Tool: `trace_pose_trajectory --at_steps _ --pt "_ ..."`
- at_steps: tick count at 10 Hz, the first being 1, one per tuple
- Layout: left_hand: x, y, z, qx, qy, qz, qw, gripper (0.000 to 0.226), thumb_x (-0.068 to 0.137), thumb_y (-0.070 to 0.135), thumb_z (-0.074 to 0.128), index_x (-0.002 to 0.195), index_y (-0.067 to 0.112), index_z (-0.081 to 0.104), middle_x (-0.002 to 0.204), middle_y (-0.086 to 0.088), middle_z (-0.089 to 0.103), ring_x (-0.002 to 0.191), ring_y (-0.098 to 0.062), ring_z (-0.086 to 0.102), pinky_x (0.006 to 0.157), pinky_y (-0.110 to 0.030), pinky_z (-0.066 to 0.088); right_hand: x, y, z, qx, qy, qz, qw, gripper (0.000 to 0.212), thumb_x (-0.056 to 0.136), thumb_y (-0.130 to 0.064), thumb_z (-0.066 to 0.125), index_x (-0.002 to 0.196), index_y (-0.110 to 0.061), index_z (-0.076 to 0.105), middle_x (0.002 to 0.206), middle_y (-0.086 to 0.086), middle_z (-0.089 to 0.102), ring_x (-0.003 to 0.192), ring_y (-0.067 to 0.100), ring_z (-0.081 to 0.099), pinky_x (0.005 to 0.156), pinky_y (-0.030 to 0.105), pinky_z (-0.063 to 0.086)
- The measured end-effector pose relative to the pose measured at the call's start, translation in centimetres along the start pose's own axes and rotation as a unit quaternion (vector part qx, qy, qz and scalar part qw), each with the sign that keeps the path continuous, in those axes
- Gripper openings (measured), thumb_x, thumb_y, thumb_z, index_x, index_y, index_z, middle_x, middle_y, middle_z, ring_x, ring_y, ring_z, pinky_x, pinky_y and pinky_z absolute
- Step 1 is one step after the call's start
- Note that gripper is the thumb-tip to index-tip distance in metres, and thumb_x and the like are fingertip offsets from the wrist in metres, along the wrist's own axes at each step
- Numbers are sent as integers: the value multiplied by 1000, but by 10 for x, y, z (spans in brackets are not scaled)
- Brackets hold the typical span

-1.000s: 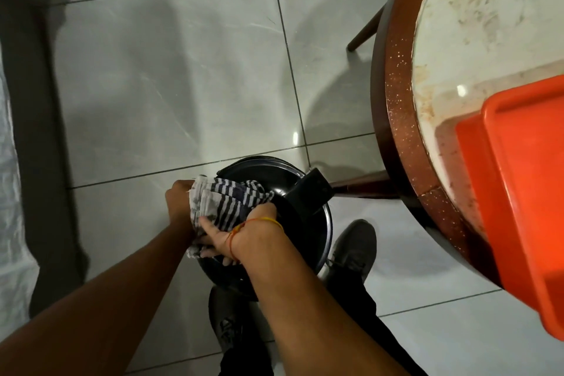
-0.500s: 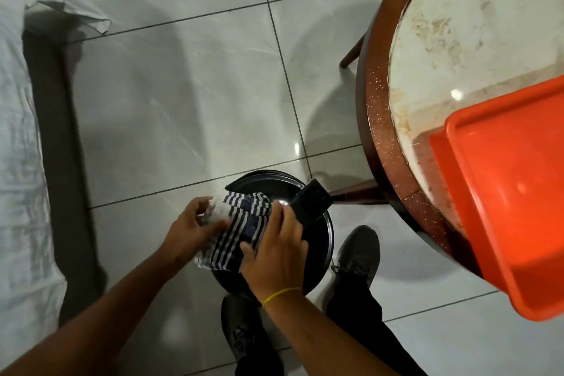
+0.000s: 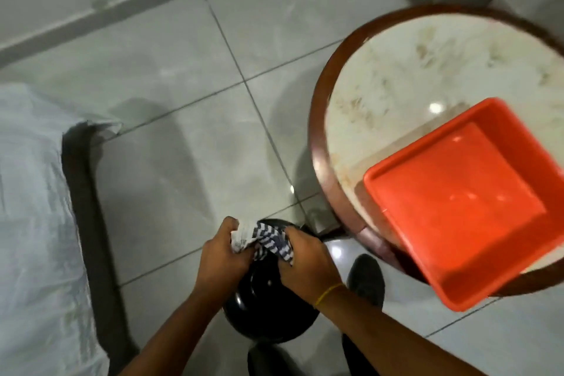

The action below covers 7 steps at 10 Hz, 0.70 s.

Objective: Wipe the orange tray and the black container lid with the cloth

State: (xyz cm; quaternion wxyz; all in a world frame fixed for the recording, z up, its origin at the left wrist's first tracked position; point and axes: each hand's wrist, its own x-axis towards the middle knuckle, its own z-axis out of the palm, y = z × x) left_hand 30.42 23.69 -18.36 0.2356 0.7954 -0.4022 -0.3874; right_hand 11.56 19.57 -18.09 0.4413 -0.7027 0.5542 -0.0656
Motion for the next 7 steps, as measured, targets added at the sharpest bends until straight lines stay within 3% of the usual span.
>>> trace_pose_trajectory --at_steps 1,2,3,4,5,6,7 --pt "-9 89 -20 -46 -35 78 995 56 82 15 78 122 44 53 89 23 77 75 -2 75 58 -9 52 -21 -19 -81 35 34 -29 998 24 88 -19 65 111 -22 61 96 2 74 89 26 73 79 47 60" --pt "-26 186 -32 -32 -54 172 983 64 80 8 74 130 42 55 96 26 76 82 0 75 67 -8 53 -51 -37 -184 55 85 -36 994 54 86 -23 62 139 -36 59 105 -8 80 95 15 76 81 31 60" --pt "-41 263 -21 -13 -59 272 960 59 74 1 72 112 45 66 99 20 75 90 -4 73 79 -19 56 -77 -40 -265 -22 147 -58 987 62 76 -19 60 136 -34 69 113 -10 83 103 19 77 86 32 60" --pt "-41 310 8 -35 -86 397 913 48 67 8 69 105 38 69 108 19 73 106 -5 69 90 -22 53 -104 -22 -301 -107 238 -72 963 68 63 -16 64 129 -24 76 121 -7 82 110 16 74 88 33 56" --pt "-22 311 43 108 -159 459 868 54 67 11 77 116 33 71 131 14 72 133 -14 60 104 -33 47 -120 4 -289 -174 226 3 958 72 56 -16 69 128 -17 78 131 -2 80 118 20 76 92 43 61" --pt "-14 295 63 412 -246 407 777 57 81 33 80 135 41 64 160 18 48 155 -20 34 116 -50 36 -127 25 -253 -213 36 111 970 72 91 -30 57 162 -15 49 172 5 44 159 28 42 131 57 30" --pt "-20 291 50 494 -239 388 740 81 56 46 97 132 37 71 150 7 63 139 -34 58 98 -64 51 -135 33 -227 -162 -35 168 972 77 102 -49 45 171 -20 26 181 1 20 169 26 11 136 56 -4"
